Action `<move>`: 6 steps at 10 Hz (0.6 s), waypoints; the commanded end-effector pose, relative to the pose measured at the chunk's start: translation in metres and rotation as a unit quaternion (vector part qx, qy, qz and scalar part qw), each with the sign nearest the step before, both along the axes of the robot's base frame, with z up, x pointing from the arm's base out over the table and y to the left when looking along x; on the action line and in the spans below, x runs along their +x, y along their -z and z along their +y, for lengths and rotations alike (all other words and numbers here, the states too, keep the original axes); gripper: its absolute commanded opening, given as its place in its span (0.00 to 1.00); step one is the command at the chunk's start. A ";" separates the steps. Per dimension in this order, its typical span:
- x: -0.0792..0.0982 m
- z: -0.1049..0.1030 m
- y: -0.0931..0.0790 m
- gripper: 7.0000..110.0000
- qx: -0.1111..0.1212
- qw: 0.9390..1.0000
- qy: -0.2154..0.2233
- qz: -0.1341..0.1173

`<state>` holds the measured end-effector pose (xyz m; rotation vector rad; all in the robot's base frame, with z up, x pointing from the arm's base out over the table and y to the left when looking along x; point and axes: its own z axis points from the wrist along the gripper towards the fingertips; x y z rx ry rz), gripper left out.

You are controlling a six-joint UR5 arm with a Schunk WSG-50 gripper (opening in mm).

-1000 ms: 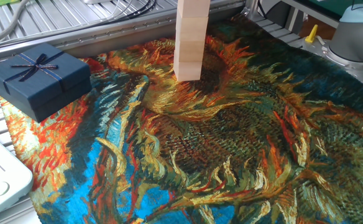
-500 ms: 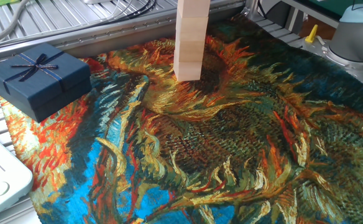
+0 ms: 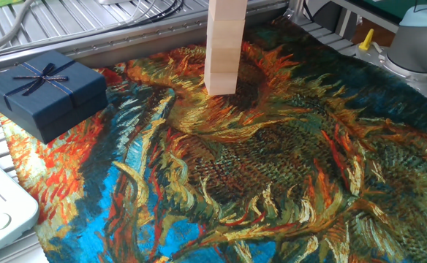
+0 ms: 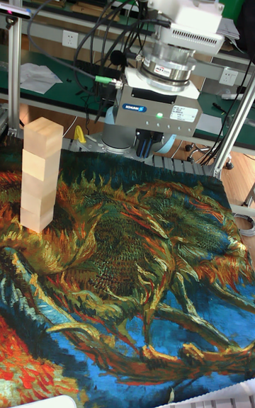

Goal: Stack the blocks in a vertical line of five

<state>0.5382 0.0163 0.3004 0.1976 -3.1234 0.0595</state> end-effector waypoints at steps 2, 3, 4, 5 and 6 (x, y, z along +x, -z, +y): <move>0.002 0.000 0.001 0.00 0.001 1.000 -0.003 -0.002; 0.002 0.001 0.001 0.00 0.001 1.000 -0.003 -0.002; 0.002 0.001 0.001 0.00 0.001 1.000 -0.004 -0.003; 0.002 0.002 0.001 0.00 0.004 1.000 -0.005 -0.003; 0.002 0.002 0.001 0.00 0.004 1.000 -0.005 -0.003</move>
